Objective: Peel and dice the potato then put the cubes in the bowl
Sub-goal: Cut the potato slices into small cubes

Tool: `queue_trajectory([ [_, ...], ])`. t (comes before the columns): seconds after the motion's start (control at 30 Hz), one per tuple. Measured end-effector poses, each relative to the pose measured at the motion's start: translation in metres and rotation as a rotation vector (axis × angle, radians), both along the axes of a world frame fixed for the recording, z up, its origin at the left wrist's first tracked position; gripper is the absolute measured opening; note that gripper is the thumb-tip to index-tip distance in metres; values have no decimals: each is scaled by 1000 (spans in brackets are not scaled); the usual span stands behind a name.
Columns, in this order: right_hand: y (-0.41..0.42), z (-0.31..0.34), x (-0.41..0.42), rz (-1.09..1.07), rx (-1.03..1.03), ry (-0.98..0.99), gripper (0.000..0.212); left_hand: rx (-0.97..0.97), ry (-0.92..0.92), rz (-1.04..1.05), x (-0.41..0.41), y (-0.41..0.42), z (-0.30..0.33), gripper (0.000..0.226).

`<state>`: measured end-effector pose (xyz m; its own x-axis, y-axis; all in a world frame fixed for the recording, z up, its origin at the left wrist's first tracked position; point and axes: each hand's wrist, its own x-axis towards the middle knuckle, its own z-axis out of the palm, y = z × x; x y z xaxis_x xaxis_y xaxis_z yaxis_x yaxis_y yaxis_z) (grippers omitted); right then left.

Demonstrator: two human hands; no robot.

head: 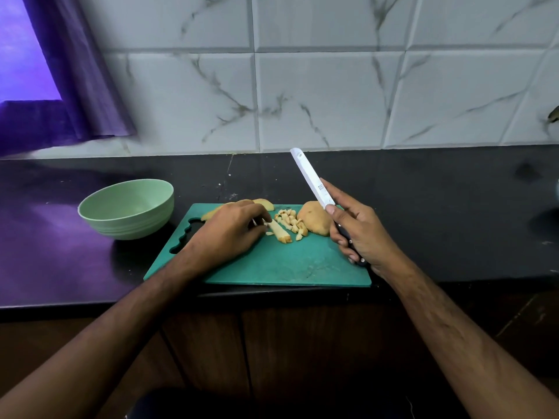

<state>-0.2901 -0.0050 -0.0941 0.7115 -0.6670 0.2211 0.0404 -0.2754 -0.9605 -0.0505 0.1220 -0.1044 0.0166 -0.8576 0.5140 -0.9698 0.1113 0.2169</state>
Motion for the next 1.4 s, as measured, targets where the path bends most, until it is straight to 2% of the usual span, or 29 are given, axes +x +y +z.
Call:
queue_trajectory([
  [0.13,0,0,0,10,0,-2,47,46,-31,-28,1,5,0,21],
  [0.4,0,0,0,8,-1,-1,47,-46,-248,187,-1,-14,0,19],
  [0.5,-1,-1,0,10,-3,2,47,-30,-249,132,-4,-11,0,24],
  [0.6,-1,0,0,13,-7,0,47,39,-277,45,-4,-6,-1,35],
  [0.7,-1,-1,1,12,-6,1,47,64,-295,65,-2,-5,-3,51],
  [0.8,-1,-1,0,9,-6,1,47,50,-336,100,-3,-5,-4,57],
  [0.9,0,0,0,7,-15,5,47,66,-252,89,-2,-6,-1,52],
  [1.1,0,-1,0,4,-13,5,47,59,-190,-51,0,-3,-2,14],
  [1.4,0,-1,1,1,-9,0,46,102,-104,-90,9,13,-4,18],
])
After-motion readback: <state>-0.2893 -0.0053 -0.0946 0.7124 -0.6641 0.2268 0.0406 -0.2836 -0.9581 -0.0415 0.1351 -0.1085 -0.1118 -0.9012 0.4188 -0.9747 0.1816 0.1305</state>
